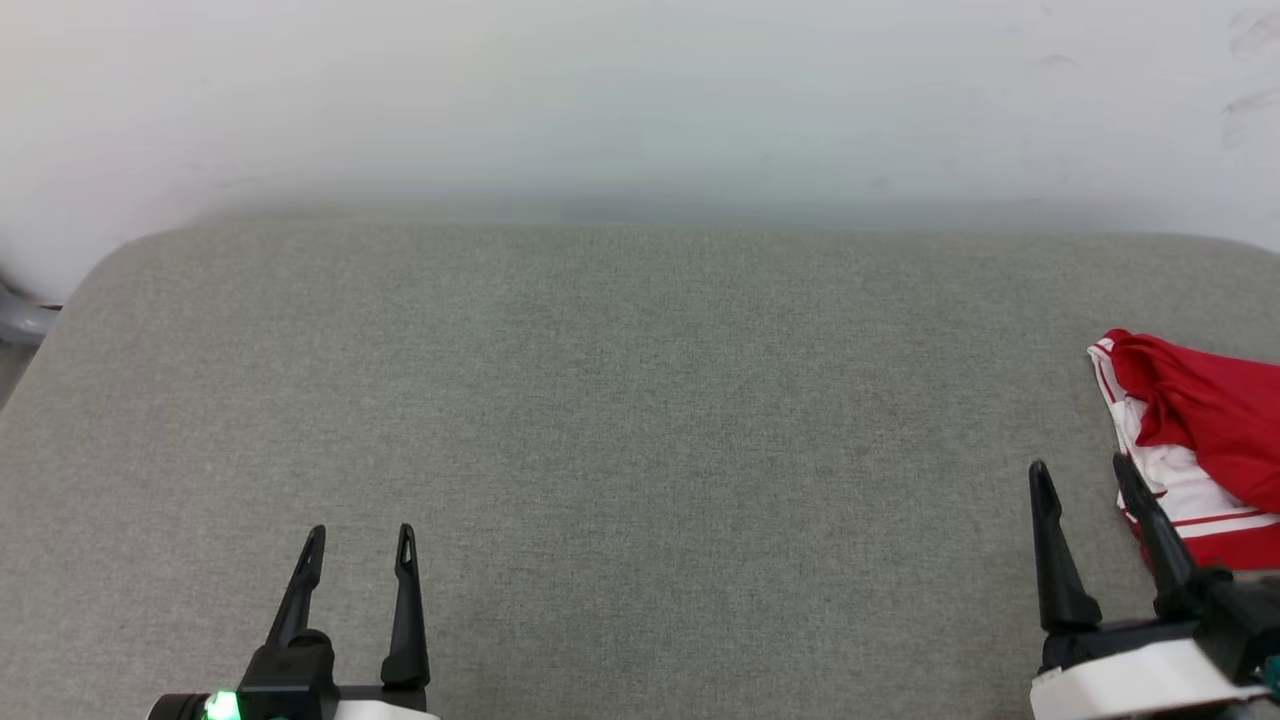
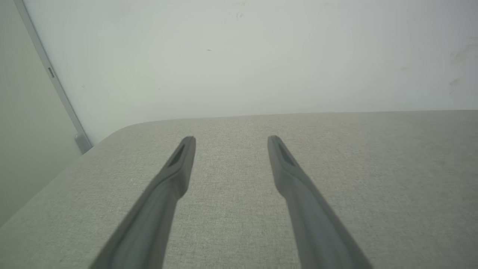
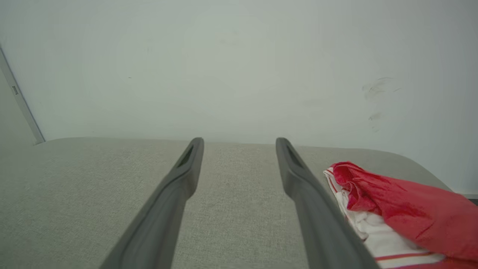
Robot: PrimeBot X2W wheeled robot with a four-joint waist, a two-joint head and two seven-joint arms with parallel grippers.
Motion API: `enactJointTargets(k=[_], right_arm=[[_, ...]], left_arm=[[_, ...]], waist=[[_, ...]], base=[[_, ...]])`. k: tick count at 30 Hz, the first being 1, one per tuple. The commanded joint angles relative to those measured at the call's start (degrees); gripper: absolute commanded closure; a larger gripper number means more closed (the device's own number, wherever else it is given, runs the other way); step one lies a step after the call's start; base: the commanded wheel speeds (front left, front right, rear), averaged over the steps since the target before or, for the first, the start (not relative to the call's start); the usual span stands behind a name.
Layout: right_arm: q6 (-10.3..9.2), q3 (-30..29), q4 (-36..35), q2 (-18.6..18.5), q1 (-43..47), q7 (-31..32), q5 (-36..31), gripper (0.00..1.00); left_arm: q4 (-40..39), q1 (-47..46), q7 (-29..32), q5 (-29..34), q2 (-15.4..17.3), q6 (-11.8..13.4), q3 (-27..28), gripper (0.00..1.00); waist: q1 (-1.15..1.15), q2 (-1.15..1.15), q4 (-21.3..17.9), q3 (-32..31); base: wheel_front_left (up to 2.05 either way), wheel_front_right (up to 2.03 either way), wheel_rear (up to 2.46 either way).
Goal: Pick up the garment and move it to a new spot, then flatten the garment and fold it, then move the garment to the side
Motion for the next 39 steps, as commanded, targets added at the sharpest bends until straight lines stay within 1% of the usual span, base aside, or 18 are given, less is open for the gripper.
enactJointTargets(k=[1, 7, 18, 19, 22, 35, 36, 39], right_arm=[[-0.07, -0.3, -0.2, 0.5, 1.6, -0.4, 0.0, 0.00], [-0.07, -1.0, -0.5, 1.2, 4.7, -1.0, 0.2, 0.00], [-0.07, -0.3, -0.6, 1.3, 6.9, -1.1, 0.8, 0.00], [0.00, -0.4, -0.6, 1.0, 6.1, -0.9, 0.7, 1.00], [0.01, -0.4, 0.9, 1.0, 6.1, -0.8, 0.9, 1.00], [0.00, 0.3, 3.2, 0.2, 3.5, 1.8, 16.7, 1.00], [0.00, 0.3, 3.2, 0.2, 3.5, 1.8, 16.7, 1.00], [0.00, 0.4, 3.8, 0.0, 3.0, 2.4, 19.9, 1.00]], left_arm=[[0.1, 0.5, -0.1, 0.0, 0.0, -0.4, 0.1, 0.00], [0.7, 1.4, -0.1, -0.4, -0.1, -1.5, 0.5, 0.00], [2.3, 1.9, -0.1, -0.5, -0.3, -3.1, 1.2, 0.00], [2.3, 1.5, 0.0, -0.5, -0.3, -3.0, 1.0, 1.00], [3.9, 1.7, 0.1, -0.6, -0.3, -3.1, 0.8, 1.00], [6.0, -1.1, 3.5, -16.5, -0.4, -4.8, 2.1, 1.00], [6.0, -1.1, 3.5, -16.5, -0.4, -4.8, 2.1, 1.00], [6.4, -1.7, 4.3, -19.8, -0.5, -5.2, 2.4, 1.00]], waist=[[0.01, 0.00, -0.2, -0.6], [0.01, 0.00, -0.7, -1.6], [0.01, 0.00, -0.8, -2.4], [0.01, 0.00, -0.8, -2.5], [0.01, 0.00, -0.8, -2.5], [0.01, 0.00, -0.9, -2.4], [0.01, 0.00, -0.9, -2.4], [0.01, 0.00, -0.9, -2.4]], base=[[0.00, 0.00, 0.00], [0.00, 0.00, 0.00], [0.00, 0.00, 0.00], [0.00, 0.00, 0.00], [0.00, 0.00, 0.00], [0.00, 0.00, 0.00], [0.00, 0.00, 0.00], [0.00, 0.00, 0.00]])
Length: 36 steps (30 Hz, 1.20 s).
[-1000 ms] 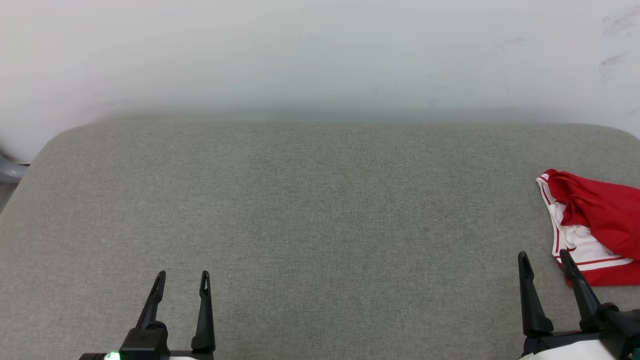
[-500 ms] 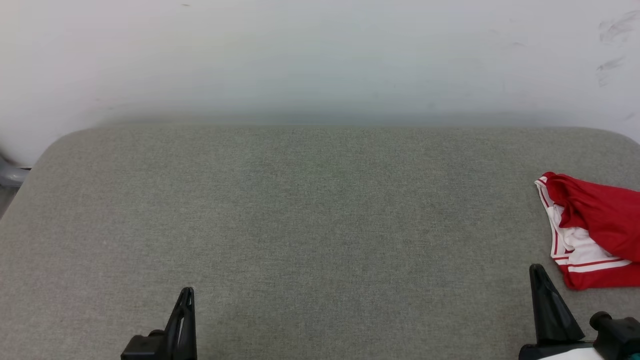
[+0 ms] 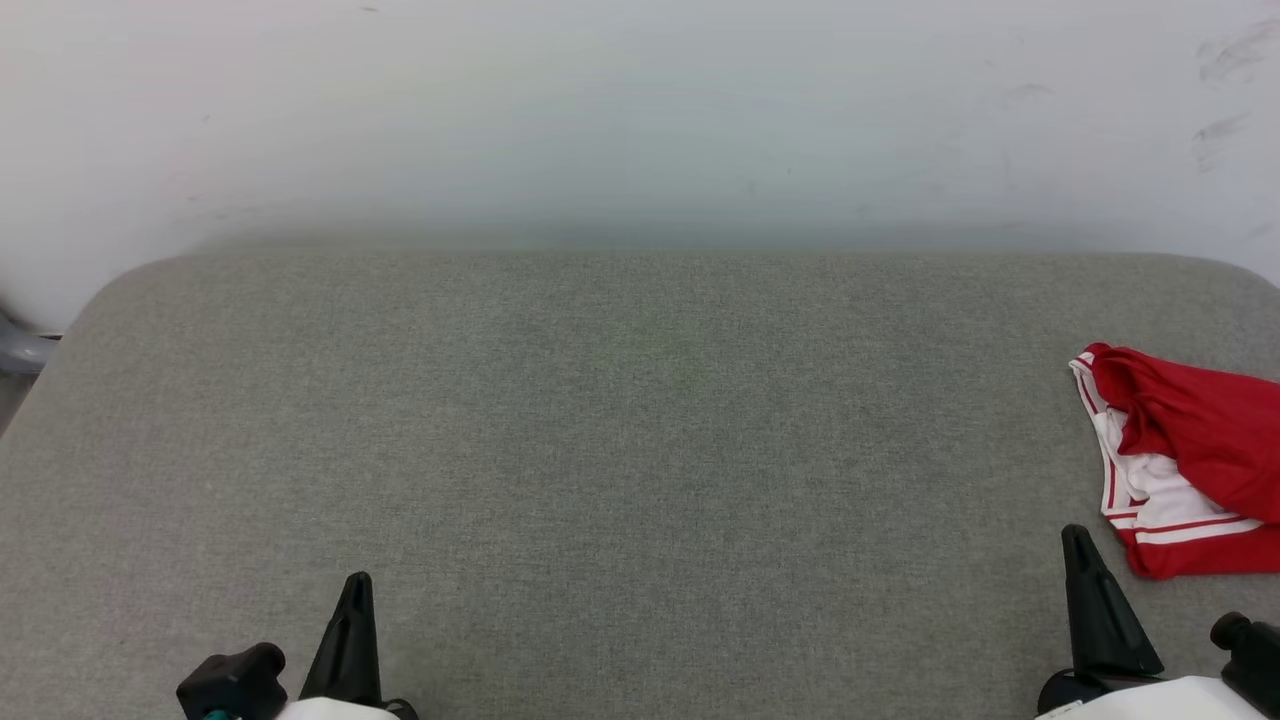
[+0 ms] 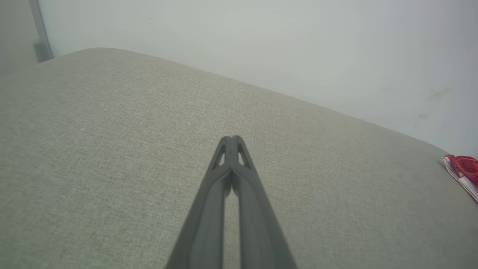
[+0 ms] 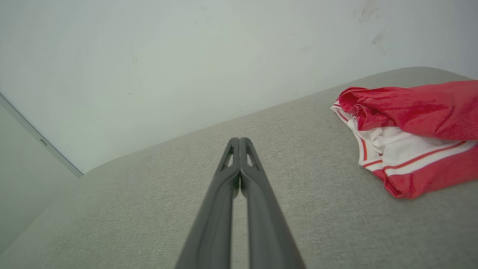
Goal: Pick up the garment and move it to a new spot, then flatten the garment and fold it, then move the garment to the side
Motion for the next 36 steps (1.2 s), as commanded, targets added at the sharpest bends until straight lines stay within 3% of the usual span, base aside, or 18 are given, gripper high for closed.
enactJointTargets(k=[1, 36], right_arm=[[-0.01, 0.1, -0.4, -0.6, -1.7, 0.3, 2.3, 1.00], [-0.02, 0.2, 4.6, -1.4, -6.9, 6.4, 32.2, 1.00]], left_arm=[[-0.5, -1.7, 0.4, -2.2, 0.0, -0.3, 0.4, 1.00], [3.5, -7.2, 7.6, -33.1, -0.4, -3.8, 3.3, 1.00]], waist=[[0.00, 0.00, 0.0, 0.0], [0.00, 0.00, -0.1, 0.1]], base=[[0.00, 0.00, 0.00], [0.00, 0.00, 0.00]])
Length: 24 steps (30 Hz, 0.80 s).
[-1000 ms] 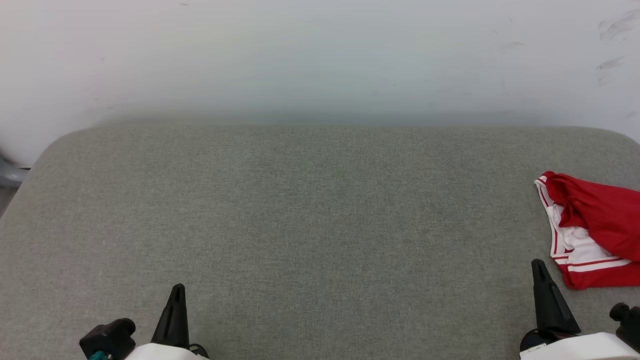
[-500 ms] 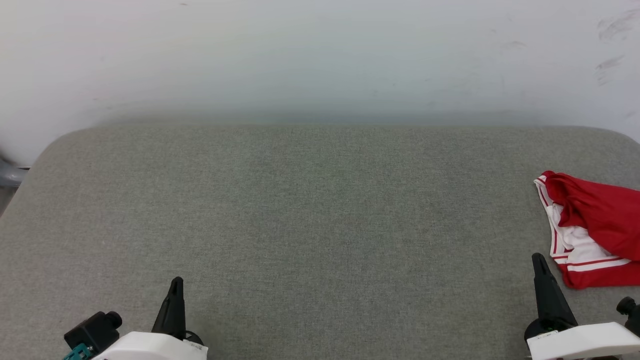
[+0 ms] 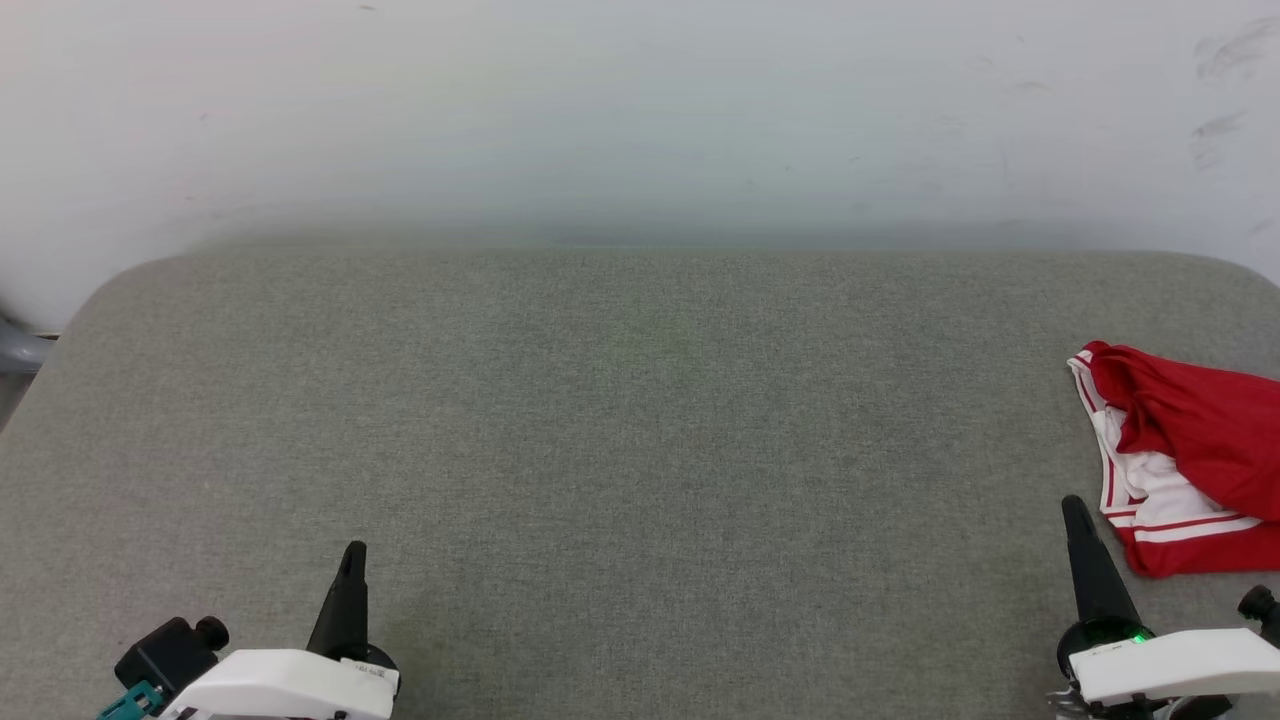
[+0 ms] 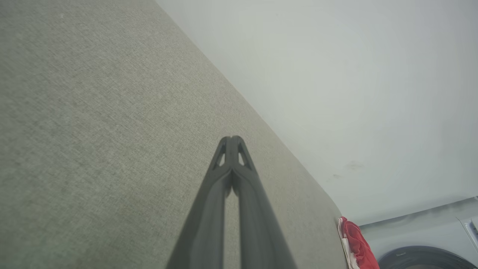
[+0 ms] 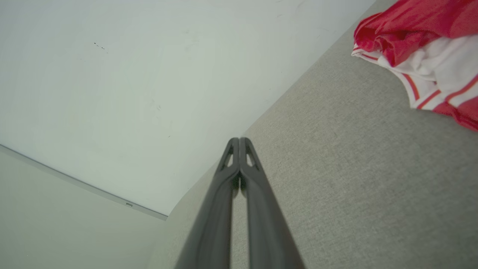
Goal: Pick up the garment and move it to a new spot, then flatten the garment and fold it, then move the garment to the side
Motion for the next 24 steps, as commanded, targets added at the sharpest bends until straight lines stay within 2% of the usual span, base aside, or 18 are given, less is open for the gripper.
enactJointTargets(k=[1, 24], right_arm=[[0.00, -0.1, -0.2, -0.5, -1.7, 0.4, 1.9, 1.00], [-0.01, -0.5, 2.3, -0.5, -4.2, 3.8, 16.1, 1.00]], left_arm=[[-0.3, -1.7, 0.4, -1.9, 0.0, -0.5, 0.3, 1.00], [1.8, -4.2, 4.1, -16.8, -0.3, -2.2, 1.8, 1.00]], waist=[[0.00, 0.00, 0.0, 0.0], [0.00, 0.00, -0.1, 0.1]], base=[[0.00, 0.00, 0.00], [0.00, 0.00, 0.00]])
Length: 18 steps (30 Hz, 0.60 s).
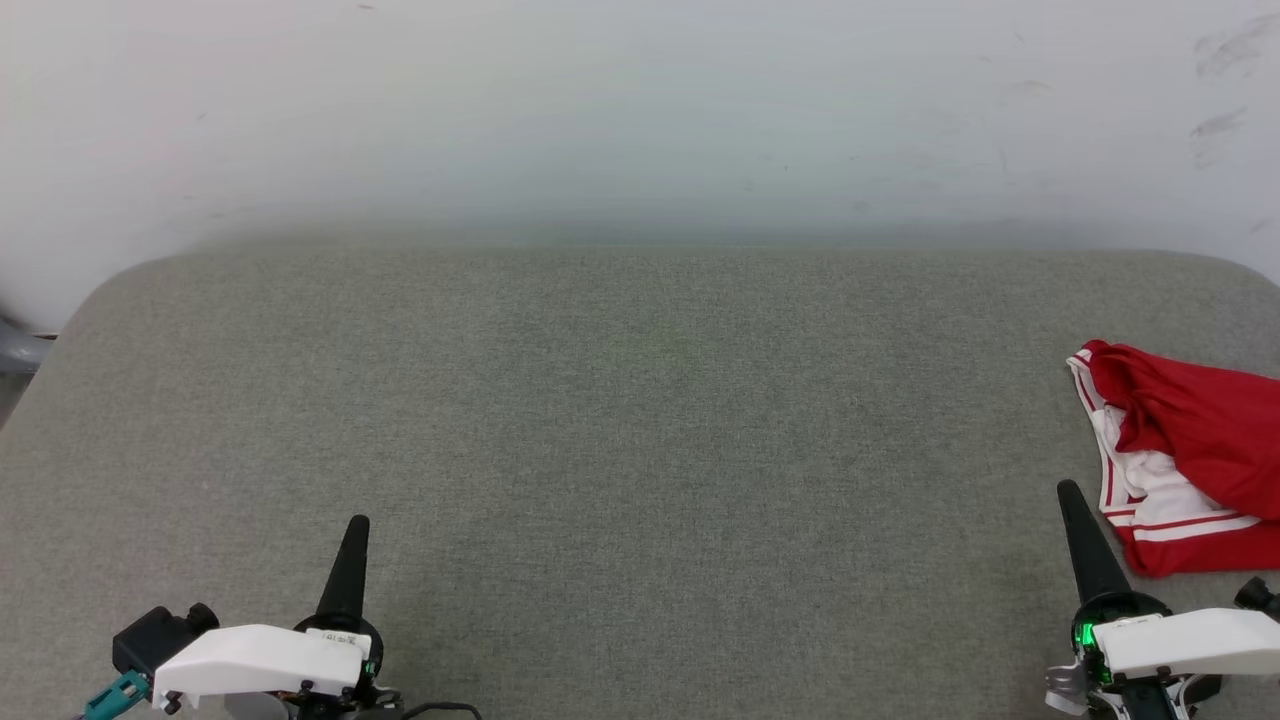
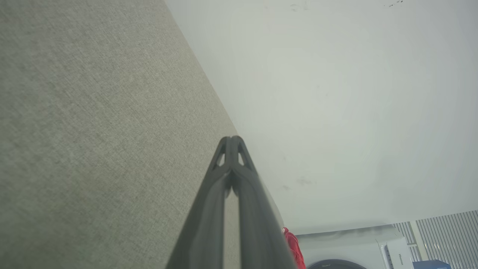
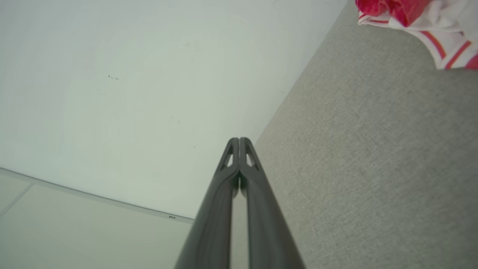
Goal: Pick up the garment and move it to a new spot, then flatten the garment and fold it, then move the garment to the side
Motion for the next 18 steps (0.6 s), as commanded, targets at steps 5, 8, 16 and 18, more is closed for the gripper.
enactJointTargets(k=[5, 8, 16, 18], right_arm=[[-0.02, -0.3, 0.3, -0.3, -1.8, 0.9, 3.9, 1.00], [-0.02, -0.3, 0.7, -0.3, -2.0, 1.4, 5.4, 1.00], [-0.02, -0.5, 1.4, -0.2, -2.7, 2.4, 9.3, 1.00], [-0.02, -0.6, 1.6, -0.2, -2.9, 2.6, 10.3, 1.00]], left_arm=[[0.2, -1.7, 1.0, -4.0, 0.0, -0.8, 0.5, 1.00], [0.5, -1.9, 1.4, -5.6, 0.0, -1.0, 0.7, 1.00], [1.0, -2.7, 2.5, -9.8, -0.1, -1.5, 1.2, 1.00], [1.2, -2.9, 2.7, -10.9, -0.1, -1.6, 1.4, 1.00]], waist=[[0.00, 0.00, 0.0, 0.0], [0.00, 0.00, 0.0, 0.0], [0.00, 0.00, -0.1, 0.0], [0.00, 0.00, -0.1, 0.1]], base=[[0.00, 0.00, 0.00], [0.00, 0.00, 0.00], [0.00, 0.00, 0.00], [0.00, 0.00, 0.00]])
